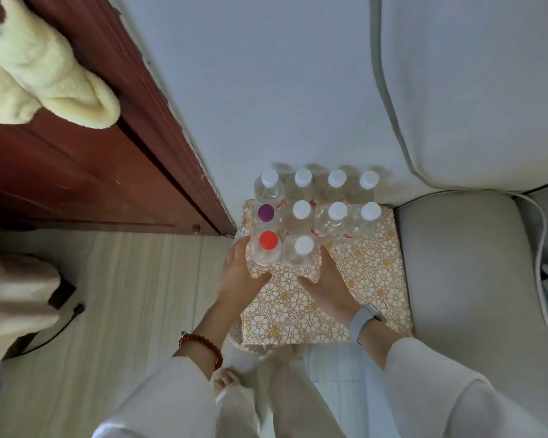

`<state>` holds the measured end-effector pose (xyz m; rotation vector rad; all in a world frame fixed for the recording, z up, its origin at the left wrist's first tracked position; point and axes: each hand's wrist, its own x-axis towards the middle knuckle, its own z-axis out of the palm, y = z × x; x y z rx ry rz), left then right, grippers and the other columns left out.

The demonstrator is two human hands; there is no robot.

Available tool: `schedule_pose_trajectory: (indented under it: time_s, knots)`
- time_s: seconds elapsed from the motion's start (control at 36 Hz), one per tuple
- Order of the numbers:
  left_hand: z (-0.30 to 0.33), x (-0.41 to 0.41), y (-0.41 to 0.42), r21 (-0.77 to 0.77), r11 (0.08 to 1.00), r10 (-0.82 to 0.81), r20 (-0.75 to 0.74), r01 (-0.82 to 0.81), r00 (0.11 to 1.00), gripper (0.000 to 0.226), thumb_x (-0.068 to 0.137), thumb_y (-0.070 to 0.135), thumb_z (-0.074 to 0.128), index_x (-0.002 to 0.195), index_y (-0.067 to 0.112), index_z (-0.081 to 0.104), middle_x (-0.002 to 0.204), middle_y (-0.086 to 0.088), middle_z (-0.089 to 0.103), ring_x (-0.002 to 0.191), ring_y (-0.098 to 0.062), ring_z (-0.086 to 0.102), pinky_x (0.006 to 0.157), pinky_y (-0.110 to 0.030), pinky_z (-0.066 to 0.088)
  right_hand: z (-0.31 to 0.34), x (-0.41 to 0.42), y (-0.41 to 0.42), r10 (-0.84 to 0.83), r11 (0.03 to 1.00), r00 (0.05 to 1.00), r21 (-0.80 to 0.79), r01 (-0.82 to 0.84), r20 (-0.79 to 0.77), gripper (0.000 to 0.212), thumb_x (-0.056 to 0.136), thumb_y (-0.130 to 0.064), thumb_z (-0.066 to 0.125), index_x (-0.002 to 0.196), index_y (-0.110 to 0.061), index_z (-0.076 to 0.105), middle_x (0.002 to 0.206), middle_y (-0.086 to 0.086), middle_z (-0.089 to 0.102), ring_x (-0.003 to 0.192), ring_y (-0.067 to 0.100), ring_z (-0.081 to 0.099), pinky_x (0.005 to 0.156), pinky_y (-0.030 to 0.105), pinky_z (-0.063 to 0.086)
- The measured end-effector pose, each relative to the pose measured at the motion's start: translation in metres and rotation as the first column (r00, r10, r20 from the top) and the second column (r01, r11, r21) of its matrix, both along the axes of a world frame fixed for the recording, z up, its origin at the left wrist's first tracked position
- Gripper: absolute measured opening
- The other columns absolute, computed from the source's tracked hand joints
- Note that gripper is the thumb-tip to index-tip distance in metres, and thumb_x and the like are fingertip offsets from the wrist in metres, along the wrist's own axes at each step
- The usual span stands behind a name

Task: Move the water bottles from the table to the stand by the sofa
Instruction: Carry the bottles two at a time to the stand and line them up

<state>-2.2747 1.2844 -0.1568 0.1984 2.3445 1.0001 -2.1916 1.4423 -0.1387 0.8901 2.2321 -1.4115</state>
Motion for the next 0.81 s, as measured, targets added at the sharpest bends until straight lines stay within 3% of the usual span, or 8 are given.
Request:
schedule_pose_trajectory:
  time_s: [0.06,0.08,0.14,0.31,0.44,0.64,0.72,0.81]
  knots:
    - [0.011,0.007,-0.014,-0.028,0.999,0.025,-0.01,-0.025,1.0,0.076,0.08,0.02,0.069,0.142,0.016,0.025,0.149,-0.005,0.029,0.135,-0.026,0.031,0.107,-0.04,0.03,0.012,0.008,-0.011,0.034,0.999,0.996,0.027,-0.036,0.077,0.068,0.091,-0.021,0.053,0.145,-0.011,0.014,0.153,0.009,0.023,0.133,0.022,0.036,0.109,0.035,0.032]
    - [0.018,0.011,-0.023,-0.042,0.998,0.042,-0.014,-0.043,0.999,0.071,0.083,0.02,0.067,0.141,0.015,0.027,0.149,-0.006,0.03,0.134,-0.027,0.033,0.106,-0.04,0.031,0.019,0.012,-0.019,0.077,0.996,0.99,0.033,-0.081,0.12,0.06,0.093,-0.023,0.049,0.143,-0.01,0.02,0.15,0.011,0.031,0.115,0.019,0.051,0.097,0.032,0.044]
    - [0.033,0.02,-0.045,-0.071,0.994,0.078,-0.03,-0.08,0.996,0.062,0.086,0.021,0.061,0.14,0.015,0.031,0.146,-0.007,0.034,0.13,-0.028,0.038,0.103,-0.039,0.035,0.031,0.014,-0.04,0.198,0.978,0.964,0.027,-0.205,0.176,0.047,0.095,-0.025,0.043,0.138,-0.007,0.031,0.139,0.013,0.046,0.087,0.016,0.059,0.077,0.028,0.05]
    - [0.084,0.067,-0.159,-0.118,0.943,0.296,-0.132,-0.311,0.946,0.047,0.091,0.03,0.052,0.135,0.016,0.041,0.142,-0.004,0.043,0.122,-0.024,0.048,0.092,-0.023,0.035,0.069,0.007,-0.143,0.451,0.89,0.887,0.029,-0.455,0.101,0.039,0.095,-0.024,0.042,0.13,-0.006,0.042,0.122,0.016,0.059,0.111,0.03,0.057,0.092,0.036,0.045]
    - [0.13,0.162,-0.299,-0.109,0.806,0.536,-0.285,-0.582,0.795,0.041,0.089,0.027,0.056,0.127,0.012,0.051,0.13,-0.006,0.053,0.116,-0.023,0.052,0.092,-0.021,0.036,0.097,0.035,-0.278,0.702,0.708,0.712,0.12,-0.696,-0.019,0.031,0.093,-0.02,0.046,0.119,-0.006,0.053,0.119,0.015,0.062,0.114,0.032,0.055,0.093,0.035,0.042]
    - [0.171,0.413,-0.481,-0.114,0.424,0.809,-0.4,-0.899,0.432,0.037,0.088,0.025,0.059,0.122,0.01,0.056,0.123,-0.008,0.058,0.114,-0.021,0.053,0.091,-0.02,0.034,0.131,0.188,-0.494,0.935,0.345,0.332,0.102,-0.933,-0.128,0.025,0.092,-0.021,0.048,0.112,-0.009,0.06,0.114,0.011,0.065,0.108,0.025,0.058,0.08,0.022,0.039]
    - [0.187,0.539,-0.537,-0.1,0.166,0.884,-0.425,-0.981,0.193,0.037,0.088,0.025,0.06,0.121,0.009,0.056,0.121,-0.01,0.059,0.113,-0.024,0.054,0.095,-0.028,0.039,0.146,0.278,-0.582,0.987,0.1,0.087,0.087,-0.991,-0.136,0.027,0.093,-0.021,0.047,0.114,-0.009,0.059,0.118,0.011,0.064,0.111,0.025,0.057,0.09,0.027,0.041]
    - [0.202,0.653,-0.57,-0.043,-0.113,0.895,-0.438,-0.993,-0.082,0.035,0.087,0.021,0.062,0.118,0.006,0.058,0.118,-0.013,0.061,0.11,-0.027,0.056,0.095,-0.036,0.043,0.163,0.367,-0.656,0.976,-0.15,-0.162,0.095,-0.984,-0.144,0.03,0.094,-0.023,0.046,0.118,-0.009,0.057,0.121,0.01,0.062,0.112,0.024,0.056,0.086,0.025,0.039]
